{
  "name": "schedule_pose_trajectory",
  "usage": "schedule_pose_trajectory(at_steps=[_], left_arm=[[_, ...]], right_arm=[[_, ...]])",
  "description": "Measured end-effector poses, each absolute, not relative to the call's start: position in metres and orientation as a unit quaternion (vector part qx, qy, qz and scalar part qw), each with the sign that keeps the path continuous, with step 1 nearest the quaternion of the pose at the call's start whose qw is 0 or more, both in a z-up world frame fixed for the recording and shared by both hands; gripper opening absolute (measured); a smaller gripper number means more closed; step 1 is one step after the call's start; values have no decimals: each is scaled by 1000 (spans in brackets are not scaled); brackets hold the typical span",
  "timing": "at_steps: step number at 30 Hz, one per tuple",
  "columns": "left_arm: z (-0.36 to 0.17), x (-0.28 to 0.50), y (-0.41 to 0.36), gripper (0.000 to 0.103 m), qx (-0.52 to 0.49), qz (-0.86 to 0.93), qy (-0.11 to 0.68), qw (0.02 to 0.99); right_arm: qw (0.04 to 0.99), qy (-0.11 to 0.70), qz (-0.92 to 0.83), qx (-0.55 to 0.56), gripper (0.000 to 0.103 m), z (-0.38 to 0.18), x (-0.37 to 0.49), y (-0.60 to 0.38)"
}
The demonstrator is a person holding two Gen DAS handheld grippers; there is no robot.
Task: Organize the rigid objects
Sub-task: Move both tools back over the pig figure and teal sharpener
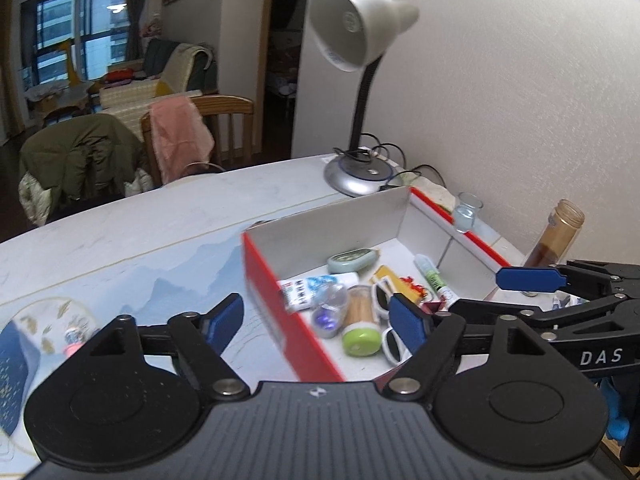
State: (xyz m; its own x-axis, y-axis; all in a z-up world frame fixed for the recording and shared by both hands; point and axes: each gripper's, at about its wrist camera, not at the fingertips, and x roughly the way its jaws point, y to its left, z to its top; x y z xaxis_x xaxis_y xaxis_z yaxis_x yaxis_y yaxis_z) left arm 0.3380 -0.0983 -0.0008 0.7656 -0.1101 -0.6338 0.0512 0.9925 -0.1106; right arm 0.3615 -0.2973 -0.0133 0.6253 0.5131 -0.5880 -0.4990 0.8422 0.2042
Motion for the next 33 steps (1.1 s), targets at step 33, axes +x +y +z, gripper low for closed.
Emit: schedule_pose_trajectory(at_steps=[33], left_arm=[[-43, 278, 95, 103, -106, 64, 337, 933]], right_arm=[[877, 337, 340, -47, 102, -39, 305, -110]])
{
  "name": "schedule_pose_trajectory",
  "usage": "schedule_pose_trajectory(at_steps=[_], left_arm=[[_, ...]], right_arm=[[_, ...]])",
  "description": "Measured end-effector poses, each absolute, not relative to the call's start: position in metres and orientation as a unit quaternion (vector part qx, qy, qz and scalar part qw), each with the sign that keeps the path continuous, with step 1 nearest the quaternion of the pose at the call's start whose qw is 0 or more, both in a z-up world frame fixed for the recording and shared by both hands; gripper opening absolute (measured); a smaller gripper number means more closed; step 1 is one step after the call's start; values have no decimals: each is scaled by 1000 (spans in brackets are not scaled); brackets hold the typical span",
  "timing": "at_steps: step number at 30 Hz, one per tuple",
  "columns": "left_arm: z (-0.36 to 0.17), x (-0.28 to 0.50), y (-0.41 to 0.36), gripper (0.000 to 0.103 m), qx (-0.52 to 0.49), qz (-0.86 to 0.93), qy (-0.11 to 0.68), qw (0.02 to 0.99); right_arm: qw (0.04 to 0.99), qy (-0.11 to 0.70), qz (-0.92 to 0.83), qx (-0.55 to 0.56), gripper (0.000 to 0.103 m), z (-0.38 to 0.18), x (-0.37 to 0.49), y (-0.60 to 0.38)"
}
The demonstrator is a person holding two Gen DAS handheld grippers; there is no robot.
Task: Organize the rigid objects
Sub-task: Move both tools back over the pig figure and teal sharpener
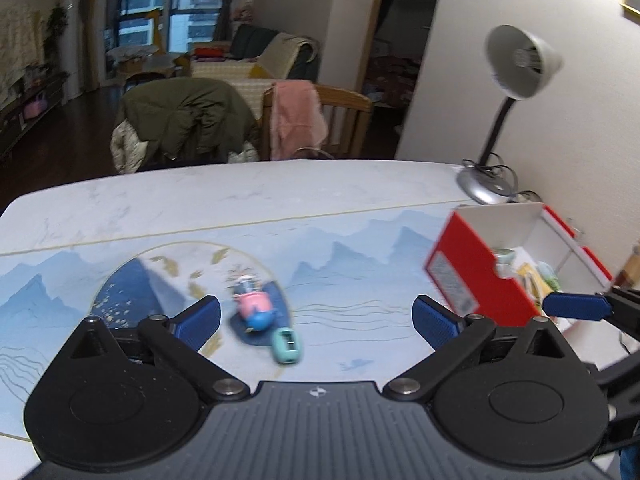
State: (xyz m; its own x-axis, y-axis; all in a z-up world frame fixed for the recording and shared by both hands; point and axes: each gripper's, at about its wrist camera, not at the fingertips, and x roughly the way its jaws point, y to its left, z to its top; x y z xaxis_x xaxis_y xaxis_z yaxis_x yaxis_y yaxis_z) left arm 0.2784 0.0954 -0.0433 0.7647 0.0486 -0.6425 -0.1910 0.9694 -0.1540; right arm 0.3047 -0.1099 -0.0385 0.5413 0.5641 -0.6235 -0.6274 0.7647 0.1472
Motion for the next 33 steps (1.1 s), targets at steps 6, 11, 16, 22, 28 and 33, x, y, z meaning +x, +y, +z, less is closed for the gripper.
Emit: schedule_pose_trajectory(at_steps=[6, 11, 16, 22, 28, 33], left_arm=[[-68, 294, 125, 103, -121, 79, 360, 922], [-88, 311, 141, 103, -123, 96, 378, 913], [-105, 333, 153, 103, -129, 106, 391, 905], [-127, 358, 161, 103, -137, 112, 413, 893], [-145, 376, 164, 103, -141, 119, 426, 886], [-159, 386, 165, 103, -136, 126, 434, 881]], right_arm=[[869, 346, 348, -70, 102, -55, 311, -75], [852, 361, 367, -98, 102, -74, 318, -48], [842, 378, 369, -112, 101, -95, 332, -28], [826, 392, 383, -134, 97, -122, 346, -7], [813, 401, 392, -157, 88, -143, 358, 13], [806, 404, 399, -168, 79, -156, 365, 24]])
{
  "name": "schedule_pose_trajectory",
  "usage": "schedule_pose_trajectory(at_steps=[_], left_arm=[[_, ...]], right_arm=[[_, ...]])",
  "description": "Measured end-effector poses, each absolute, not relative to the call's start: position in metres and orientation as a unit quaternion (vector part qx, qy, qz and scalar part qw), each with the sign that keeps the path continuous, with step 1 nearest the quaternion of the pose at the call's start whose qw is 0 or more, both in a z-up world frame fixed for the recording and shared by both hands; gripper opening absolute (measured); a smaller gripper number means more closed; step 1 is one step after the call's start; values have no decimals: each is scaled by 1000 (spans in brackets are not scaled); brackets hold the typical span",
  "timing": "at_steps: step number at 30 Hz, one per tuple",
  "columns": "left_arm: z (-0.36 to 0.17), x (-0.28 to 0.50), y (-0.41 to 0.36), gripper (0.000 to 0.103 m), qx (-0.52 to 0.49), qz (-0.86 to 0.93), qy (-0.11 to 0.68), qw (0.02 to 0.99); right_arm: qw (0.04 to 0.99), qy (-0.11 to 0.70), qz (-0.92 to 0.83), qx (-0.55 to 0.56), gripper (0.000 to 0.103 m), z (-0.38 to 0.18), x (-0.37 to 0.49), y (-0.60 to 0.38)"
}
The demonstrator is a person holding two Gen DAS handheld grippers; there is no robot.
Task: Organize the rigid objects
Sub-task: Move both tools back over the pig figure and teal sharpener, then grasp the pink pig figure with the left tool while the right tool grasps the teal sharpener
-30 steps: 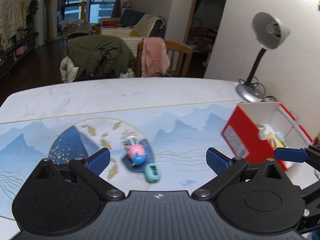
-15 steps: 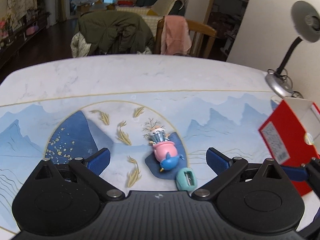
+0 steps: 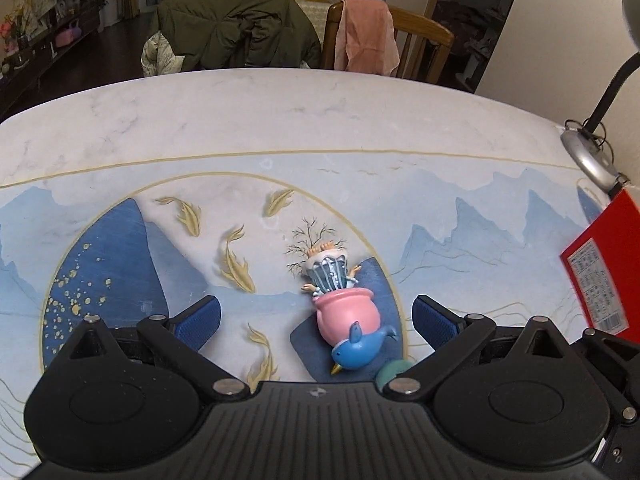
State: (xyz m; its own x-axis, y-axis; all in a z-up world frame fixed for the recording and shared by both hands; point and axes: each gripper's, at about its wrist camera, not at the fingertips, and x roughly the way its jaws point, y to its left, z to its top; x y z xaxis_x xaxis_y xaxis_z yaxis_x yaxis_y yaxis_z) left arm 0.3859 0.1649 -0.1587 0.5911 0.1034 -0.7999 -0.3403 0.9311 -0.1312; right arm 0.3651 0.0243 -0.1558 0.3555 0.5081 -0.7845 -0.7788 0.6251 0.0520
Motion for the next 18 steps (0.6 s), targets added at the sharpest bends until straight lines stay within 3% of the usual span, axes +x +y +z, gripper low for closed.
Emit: schedule_pose_trajectory(at_steps=[5, 9, 13, 18], left_arm=[[-169, 389, 169, 102, -136, 131, 441, 877], [-169, 388, 168, 100, -136, 121, 436, 882], [-168, 390, 163, 88, -128, 117, 431, 886], [-164, 390, 156, 63, -119, 105, 427, 891]], right_arm=[[798, 408, 410, -169, 71, -165, 367, 29], [793, 411, 415, -171, 58, -168, 370, 34], [794, 406, 417, -177, 52, -170, 368, 36], [796, 400, 414, -187, 38, -170, 366, 35]])
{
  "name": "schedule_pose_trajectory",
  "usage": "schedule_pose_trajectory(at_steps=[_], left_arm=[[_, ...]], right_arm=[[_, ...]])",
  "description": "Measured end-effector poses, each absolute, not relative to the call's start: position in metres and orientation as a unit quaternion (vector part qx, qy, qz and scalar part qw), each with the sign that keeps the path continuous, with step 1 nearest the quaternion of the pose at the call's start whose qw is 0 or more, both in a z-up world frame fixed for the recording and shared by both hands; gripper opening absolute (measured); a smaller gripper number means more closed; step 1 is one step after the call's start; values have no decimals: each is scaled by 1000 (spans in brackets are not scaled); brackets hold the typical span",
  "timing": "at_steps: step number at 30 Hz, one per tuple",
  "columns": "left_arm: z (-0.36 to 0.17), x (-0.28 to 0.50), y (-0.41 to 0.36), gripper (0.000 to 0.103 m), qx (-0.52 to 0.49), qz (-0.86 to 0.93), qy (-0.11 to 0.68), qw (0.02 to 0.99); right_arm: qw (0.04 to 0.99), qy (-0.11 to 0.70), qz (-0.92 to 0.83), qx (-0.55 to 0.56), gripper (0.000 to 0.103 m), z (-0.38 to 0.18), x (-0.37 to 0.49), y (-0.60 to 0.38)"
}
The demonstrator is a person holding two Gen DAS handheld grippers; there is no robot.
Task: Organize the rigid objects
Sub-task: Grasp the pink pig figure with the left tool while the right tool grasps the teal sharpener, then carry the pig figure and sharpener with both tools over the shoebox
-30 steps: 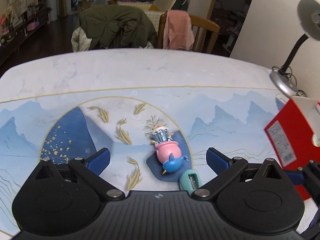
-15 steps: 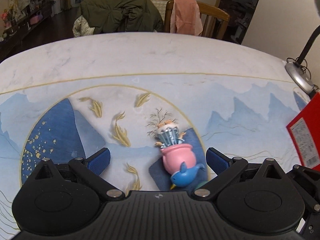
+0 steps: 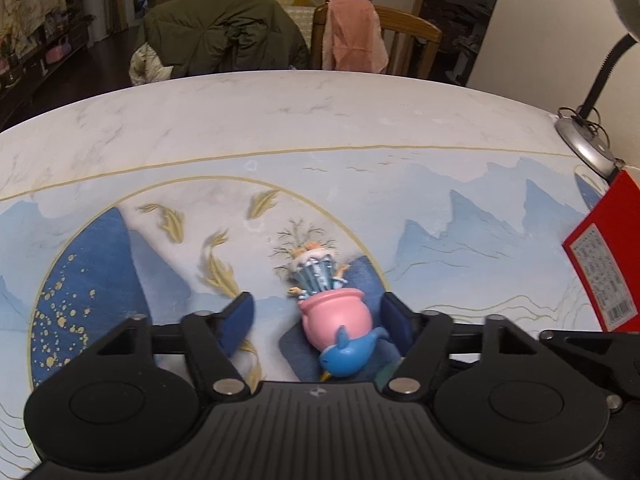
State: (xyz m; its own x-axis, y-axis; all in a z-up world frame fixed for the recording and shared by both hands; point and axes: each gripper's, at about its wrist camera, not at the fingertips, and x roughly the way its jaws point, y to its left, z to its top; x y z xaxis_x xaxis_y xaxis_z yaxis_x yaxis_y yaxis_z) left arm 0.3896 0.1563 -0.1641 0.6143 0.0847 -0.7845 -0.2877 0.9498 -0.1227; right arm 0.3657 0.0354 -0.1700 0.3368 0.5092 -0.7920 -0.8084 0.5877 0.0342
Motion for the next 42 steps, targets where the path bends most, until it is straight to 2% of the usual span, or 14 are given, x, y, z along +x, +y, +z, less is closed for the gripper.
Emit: schedule_pose_trajectory(at_steps=[2, 4, 8, 30, 42], left_arm=[[-163, 390, 154, 51, -119, 94, 427, 892], [-162, 391, 151, 44, -118, 85, 428, 892], [-161, 389, 150, 38, -116, 84, 430, 891], [-131, 321, 121, 35, -144, 60, 430, 889], [-87, 273, 75, 35, -157, 21, 401, 902]], right_arm=[[798, 399, 410, -191, 31, -170, 364, 34], [798, 402, 408, -188, 30, -169, 364, 32], [804, 403, 398, -181, 30, -166, 364, 24], [852, 391, 339, -77, 31, -92, 341, -78], [870, 366, 325, -55, 31, -59, 313, -136]])
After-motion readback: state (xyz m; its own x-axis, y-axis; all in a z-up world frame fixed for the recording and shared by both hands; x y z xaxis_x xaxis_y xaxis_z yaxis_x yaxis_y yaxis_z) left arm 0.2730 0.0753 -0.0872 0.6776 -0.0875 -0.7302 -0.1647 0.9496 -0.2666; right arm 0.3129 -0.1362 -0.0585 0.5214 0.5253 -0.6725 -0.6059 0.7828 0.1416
